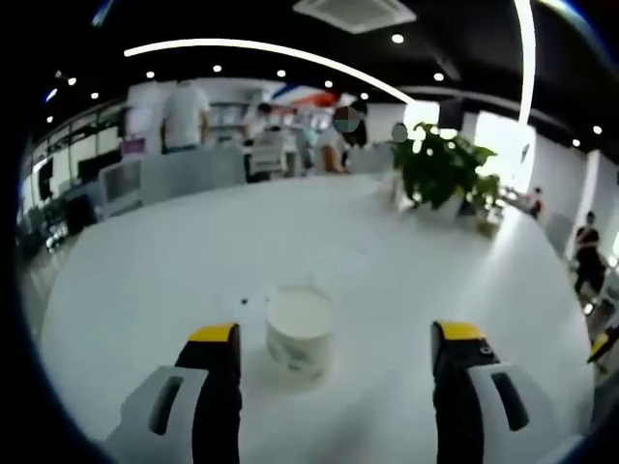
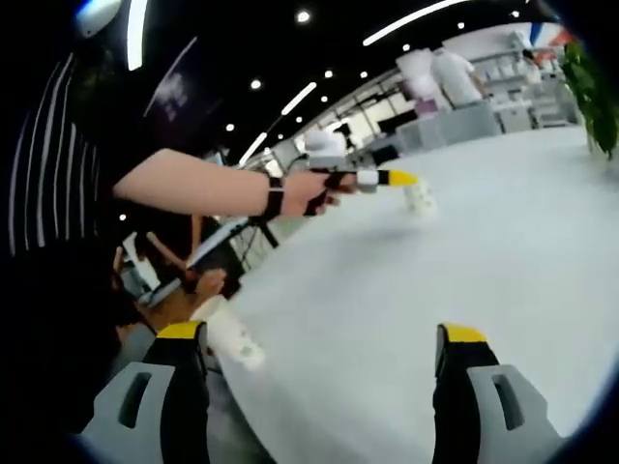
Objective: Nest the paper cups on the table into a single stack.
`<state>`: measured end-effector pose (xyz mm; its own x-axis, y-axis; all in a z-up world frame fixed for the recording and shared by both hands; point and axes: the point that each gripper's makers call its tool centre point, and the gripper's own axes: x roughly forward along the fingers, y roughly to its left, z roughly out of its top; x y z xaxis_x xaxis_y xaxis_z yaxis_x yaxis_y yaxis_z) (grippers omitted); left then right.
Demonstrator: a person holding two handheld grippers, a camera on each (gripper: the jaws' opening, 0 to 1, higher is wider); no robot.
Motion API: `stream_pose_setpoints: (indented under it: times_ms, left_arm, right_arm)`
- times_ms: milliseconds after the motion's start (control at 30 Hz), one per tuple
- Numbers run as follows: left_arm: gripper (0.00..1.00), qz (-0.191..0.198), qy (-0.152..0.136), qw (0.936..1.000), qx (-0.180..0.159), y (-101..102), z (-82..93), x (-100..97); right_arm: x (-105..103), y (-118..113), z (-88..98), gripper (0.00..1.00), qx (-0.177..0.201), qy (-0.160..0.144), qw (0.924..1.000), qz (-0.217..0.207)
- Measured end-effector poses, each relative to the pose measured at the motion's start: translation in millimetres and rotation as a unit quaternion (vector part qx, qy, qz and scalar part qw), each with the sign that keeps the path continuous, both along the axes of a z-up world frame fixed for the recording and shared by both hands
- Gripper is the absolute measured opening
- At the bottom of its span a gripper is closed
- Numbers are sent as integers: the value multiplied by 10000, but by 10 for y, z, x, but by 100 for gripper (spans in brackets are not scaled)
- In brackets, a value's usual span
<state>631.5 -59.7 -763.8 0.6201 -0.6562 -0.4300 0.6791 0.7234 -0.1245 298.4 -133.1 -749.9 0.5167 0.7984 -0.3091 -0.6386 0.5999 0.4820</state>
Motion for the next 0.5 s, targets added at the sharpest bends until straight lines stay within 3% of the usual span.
stream_pose_setpoints:
  times_ms: [500]
  left_arm:
    - [73,-75,27,9998,177,-8,-158,328]
  right_arm:
    - [65,-65,17,95,38,134,9998,-136]
